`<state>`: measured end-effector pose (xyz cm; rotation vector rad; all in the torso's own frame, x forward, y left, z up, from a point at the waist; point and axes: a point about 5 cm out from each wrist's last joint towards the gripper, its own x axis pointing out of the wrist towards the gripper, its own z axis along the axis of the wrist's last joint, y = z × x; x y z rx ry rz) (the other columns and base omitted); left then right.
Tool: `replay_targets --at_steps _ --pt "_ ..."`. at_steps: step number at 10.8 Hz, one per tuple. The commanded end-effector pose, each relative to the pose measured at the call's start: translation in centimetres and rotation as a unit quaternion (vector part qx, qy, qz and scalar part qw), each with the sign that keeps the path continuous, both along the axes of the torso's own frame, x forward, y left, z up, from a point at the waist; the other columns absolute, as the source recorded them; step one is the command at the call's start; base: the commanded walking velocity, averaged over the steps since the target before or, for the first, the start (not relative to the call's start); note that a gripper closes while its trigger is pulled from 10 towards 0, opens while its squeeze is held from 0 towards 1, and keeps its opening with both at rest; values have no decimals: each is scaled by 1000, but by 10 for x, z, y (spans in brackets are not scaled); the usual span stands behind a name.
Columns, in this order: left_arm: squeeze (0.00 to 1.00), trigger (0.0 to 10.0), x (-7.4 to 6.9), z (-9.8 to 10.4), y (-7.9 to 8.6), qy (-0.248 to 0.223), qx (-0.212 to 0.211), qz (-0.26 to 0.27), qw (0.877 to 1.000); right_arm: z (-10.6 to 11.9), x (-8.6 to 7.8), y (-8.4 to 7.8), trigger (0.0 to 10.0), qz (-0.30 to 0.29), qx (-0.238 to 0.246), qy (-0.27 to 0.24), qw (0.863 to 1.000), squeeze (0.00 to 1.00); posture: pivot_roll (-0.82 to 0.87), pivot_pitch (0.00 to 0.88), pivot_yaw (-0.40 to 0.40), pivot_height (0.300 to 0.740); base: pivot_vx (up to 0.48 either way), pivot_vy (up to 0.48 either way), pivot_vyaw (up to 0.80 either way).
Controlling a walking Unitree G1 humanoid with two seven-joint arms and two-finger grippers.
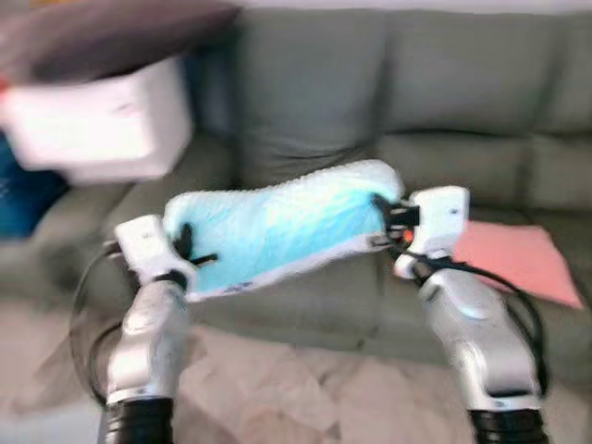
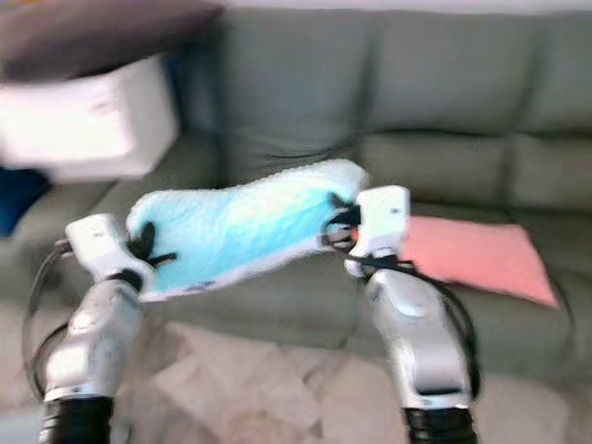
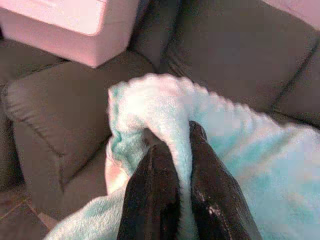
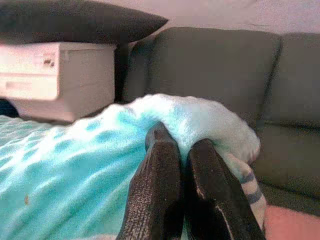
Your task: Move the pillow to the sofa
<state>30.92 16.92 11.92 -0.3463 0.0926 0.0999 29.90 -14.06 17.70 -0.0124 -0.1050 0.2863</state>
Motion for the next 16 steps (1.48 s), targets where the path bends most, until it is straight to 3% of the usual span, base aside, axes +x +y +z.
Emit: replay_targets --at_steps 1,5,13,16 --pt "0 10000 2 3 7 -7 18 16 1000 8 -1 3 10000 3 14 -18 1000 0 -194 0 13 740 0 0 0" --pt "0 10000 3 7 3 -35 15 -8 999 8 0 2 10000 -2 13 -16 1000 0 -194 0 12 740 0 0 0" --pt "0 10000 2 5 4 -37 23 -17 999 8 0 2 10000 -4 15 -17 1000 0 -197 0 19 740 433 0 0" --pt "0 10000 2 5 4 -35 25 -20 999 8 0 2 10000 -5 16 -17 1000 0 -196 0 21 740 404 260 0"
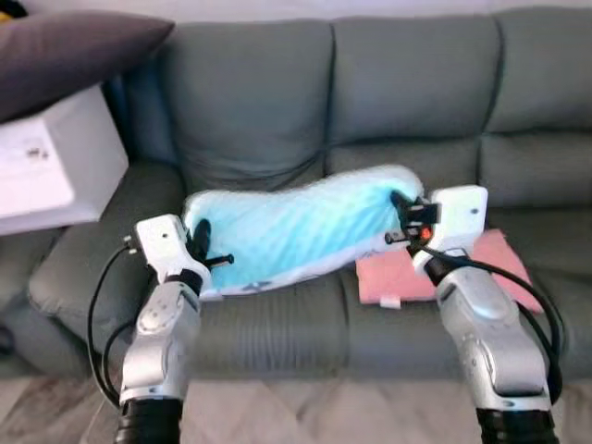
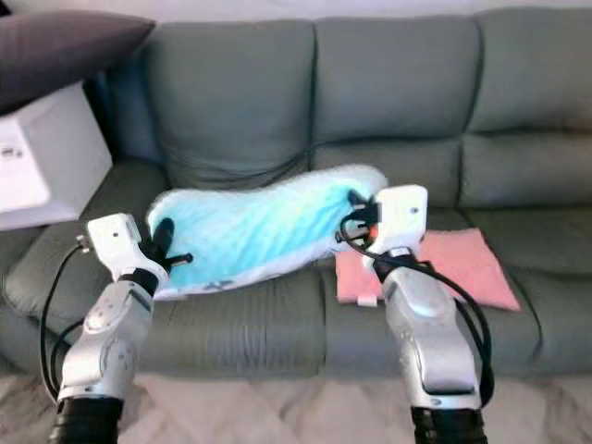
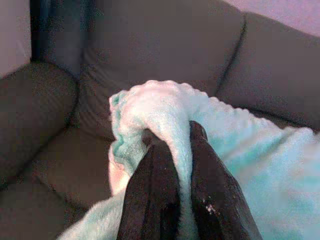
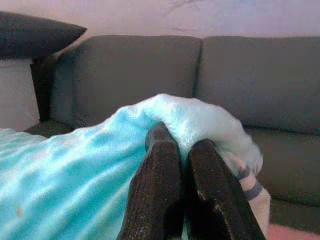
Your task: Move the pillow to the sofa
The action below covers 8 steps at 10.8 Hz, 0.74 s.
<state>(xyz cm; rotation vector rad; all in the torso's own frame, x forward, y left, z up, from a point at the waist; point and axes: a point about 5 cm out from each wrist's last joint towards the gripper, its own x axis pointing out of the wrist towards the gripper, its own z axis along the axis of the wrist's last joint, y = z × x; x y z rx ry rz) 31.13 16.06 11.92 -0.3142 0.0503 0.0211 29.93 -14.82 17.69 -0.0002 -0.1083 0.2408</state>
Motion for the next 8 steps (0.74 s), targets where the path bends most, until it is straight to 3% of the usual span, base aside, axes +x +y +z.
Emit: replay_targets --at_steps 1,4,5,7,8 --pt "0 10000 0 5 10 -10 12 14 1000 8 0 10 10000 17 9 -16 1000 0 -196 0 21 740 424 0 0" --pt "0 10000 0 5 10 -7 7 13 1000 7 -1 9 10000 16 9 -15 1000 0 -196 0 22 740 428 0 0" --pt "0 10000 0 4 9 -1 5 12 1000 7 -1 9 10000 16 9 -15 1000 0 -196 0 22 740 262 401 0" --pt "0 10000 0 1 8 9 8 14 1000 7 -1 10 10000 15 10 -15 1000 0 -196 0 23 740 0 467 0" --pt "0 10000 0 1 7 9 10 12 1000 7 -1 10 10000 14 10 -15 1000 0 -196 0 23 740 0 0 0"
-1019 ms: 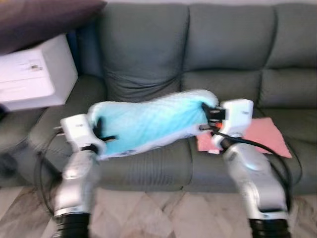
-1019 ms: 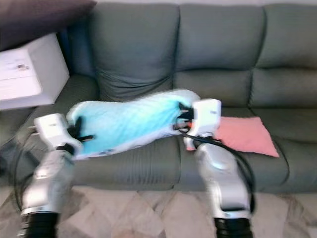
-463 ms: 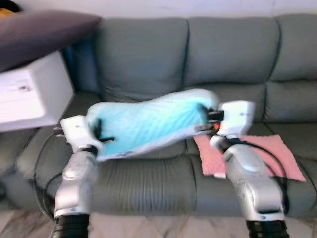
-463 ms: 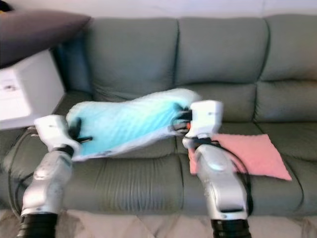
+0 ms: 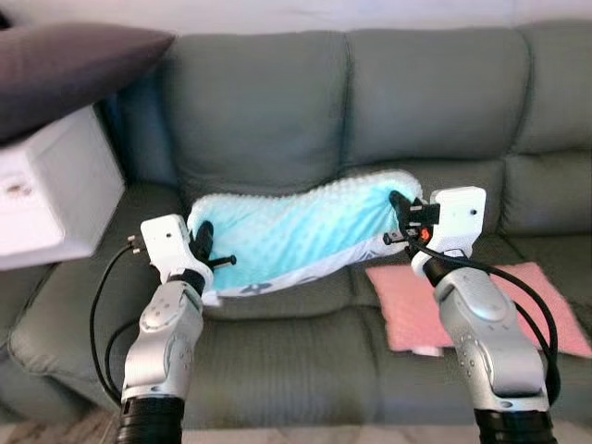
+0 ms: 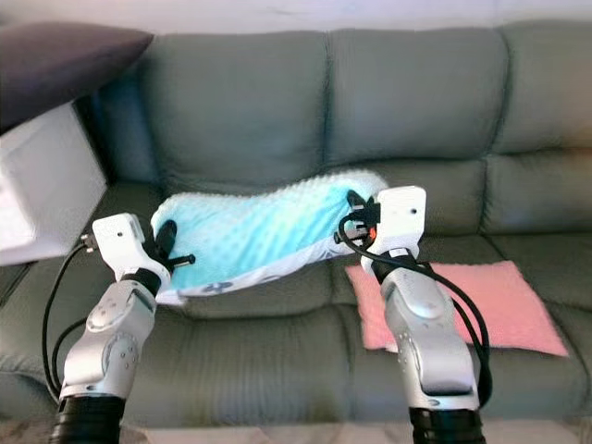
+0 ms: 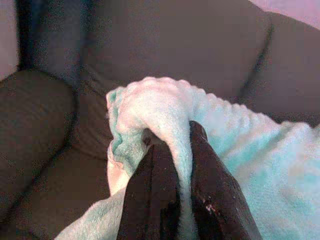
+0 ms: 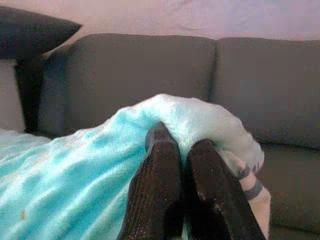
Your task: Move the pillow to the sofa
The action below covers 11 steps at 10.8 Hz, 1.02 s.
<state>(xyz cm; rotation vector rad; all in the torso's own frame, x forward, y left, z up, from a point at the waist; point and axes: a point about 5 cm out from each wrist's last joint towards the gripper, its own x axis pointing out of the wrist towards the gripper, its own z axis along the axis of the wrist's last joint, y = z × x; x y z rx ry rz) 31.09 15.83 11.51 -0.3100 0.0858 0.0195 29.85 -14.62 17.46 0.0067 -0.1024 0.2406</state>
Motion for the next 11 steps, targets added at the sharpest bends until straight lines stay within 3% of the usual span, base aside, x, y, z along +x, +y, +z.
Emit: replay_targets --at_steps 1,10,11 --pt "0 10000 1 5 8 -7 6 14 1000 9 0 8 10000 14 7 -19 1000 0 -198 0 24 740 0 0 0" --pt "0 10000 2 7 4 -11 1 7 1000 9 0 7 10000 11 7 -18 1000 0 -197 0 26 740 0 0 0" --pt "0 10000 2 7 4 -9 13 4 1000 9 0 8 10000 11 8 -18 1000 0 -197 0 27 740 0 480 0"
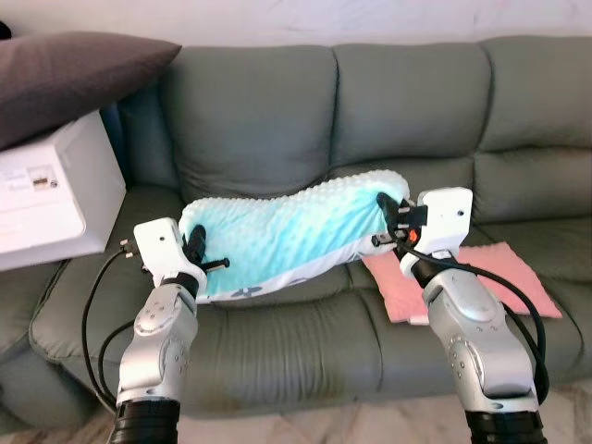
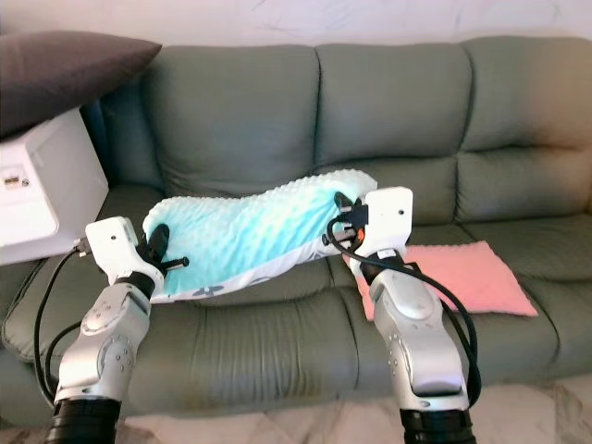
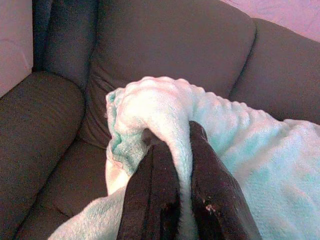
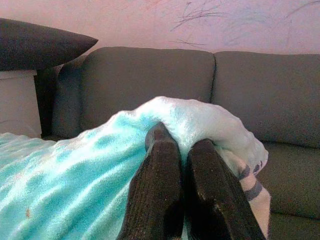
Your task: Move the pillow to the sofa
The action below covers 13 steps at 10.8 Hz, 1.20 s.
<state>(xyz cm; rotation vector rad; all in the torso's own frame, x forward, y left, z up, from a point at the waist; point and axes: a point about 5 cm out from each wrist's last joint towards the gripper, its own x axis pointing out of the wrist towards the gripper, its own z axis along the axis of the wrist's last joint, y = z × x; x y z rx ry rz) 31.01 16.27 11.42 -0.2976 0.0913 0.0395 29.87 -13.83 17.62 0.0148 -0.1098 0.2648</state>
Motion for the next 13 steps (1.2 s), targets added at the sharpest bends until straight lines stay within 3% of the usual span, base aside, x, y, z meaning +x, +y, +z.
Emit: replay_targets --at_steps 1,3,10,13 --pt "0 10000 3 8 -1 -14 5 -8 1000 7 0 0 10000 -2 5 -14 1000 0 -197 0 27 740 0 480 0" --pt "0 10000 3 7 0 -11 5 -7 1000 7 0 0 10000 -2 5 -14 1000 0 -196 0 28 740 0 480 0" --pt "0 10000 6 10 3 -25 25 19 999 6 0 -1 10000 -2 6 -16 1000 0 -197 0 32 740 0 0 0" --pt "0 10000 5 12 0 -38 9 6 999 6 0 0 10000 0 6 -14 1000 0 -196 0 30 740 0 0 0"
